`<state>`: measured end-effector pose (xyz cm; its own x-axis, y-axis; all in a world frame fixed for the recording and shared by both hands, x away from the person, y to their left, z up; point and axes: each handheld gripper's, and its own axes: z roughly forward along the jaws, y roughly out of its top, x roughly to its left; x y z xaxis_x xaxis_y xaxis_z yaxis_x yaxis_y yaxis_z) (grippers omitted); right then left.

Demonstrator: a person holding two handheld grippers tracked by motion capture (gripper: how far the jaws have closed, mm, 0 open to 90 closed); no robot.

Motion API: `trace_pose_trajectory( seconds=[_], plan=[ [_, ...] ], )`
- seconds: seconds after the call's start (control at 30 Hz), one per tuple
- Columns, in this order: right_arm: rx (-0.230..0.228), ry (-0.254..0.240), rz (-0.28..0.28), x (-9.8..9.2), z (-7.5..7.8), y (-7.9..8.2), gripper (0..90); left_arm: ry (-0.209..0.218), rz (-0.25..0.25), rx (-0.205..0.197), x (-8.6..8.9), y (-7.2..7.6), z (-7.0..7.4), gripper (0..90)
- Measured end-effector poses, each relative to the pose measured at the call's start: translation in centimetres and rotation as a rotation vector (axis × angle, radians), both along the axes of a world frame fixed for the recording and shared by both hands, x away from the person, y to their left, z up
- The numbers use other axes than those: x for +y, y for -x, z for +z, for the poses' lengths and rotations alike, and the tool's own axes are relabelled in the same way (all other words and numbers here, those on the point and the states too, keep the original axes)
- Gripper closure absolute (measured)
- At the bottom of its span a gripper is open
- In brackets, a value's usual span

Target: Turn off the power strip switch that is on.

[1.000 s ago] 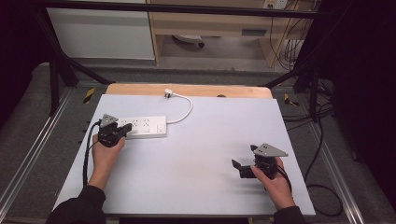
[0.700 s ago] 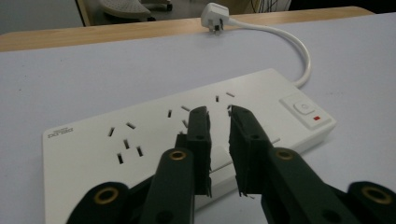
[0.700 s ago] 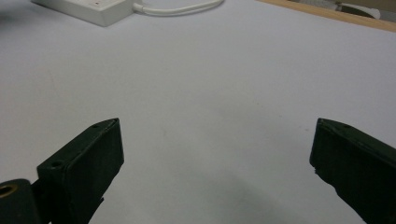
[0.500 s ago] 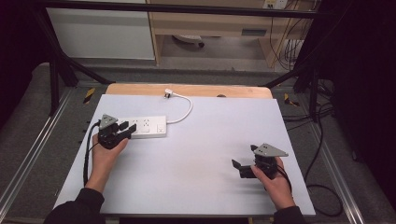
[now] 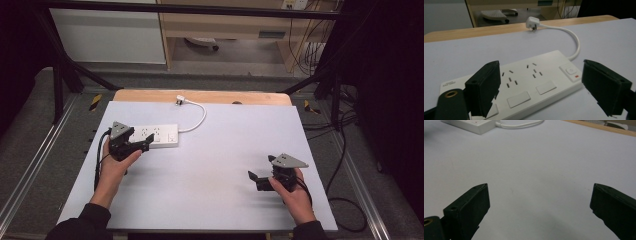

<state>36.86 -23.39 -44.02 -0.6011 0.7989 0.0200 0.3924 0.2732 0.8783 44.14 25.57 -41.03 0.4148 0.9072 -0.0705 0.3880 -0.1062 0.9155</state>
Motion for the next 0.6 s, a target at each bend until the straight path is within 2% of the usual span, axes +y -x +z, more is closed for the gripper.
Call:
trace_pose_trajectory(
  seconds=[0.2, 0.3, 0.43, 0.6],
  plan=[
    [0.007, -0.002, -0.001, 0.0, 0.0, 0.0, 2.7, 0.044, -0.034, -0.037, -0.4, 0.4, 0.6, 8.2],
    [0.008, -0.004, 0.000, 0.0, 0.0, 0.0, 2.6, 0.050, -0.042, -0.043, -0.6, 0.6, 0.9, 7.4],
    [0.007, -0.003, 0.001, 0.0, 0.0, -0.1, 2.5, 0.078, -0.056, -0.052, -0.7, 0.9, 1.4, 7.4],
    [0.012, -0.002, 0.003, 0.0, -0.1, -0.1, 2.5, 0.095, -0.064, -0.049, -0.9, 1.3, 2.1, 7.4]
  ],
)
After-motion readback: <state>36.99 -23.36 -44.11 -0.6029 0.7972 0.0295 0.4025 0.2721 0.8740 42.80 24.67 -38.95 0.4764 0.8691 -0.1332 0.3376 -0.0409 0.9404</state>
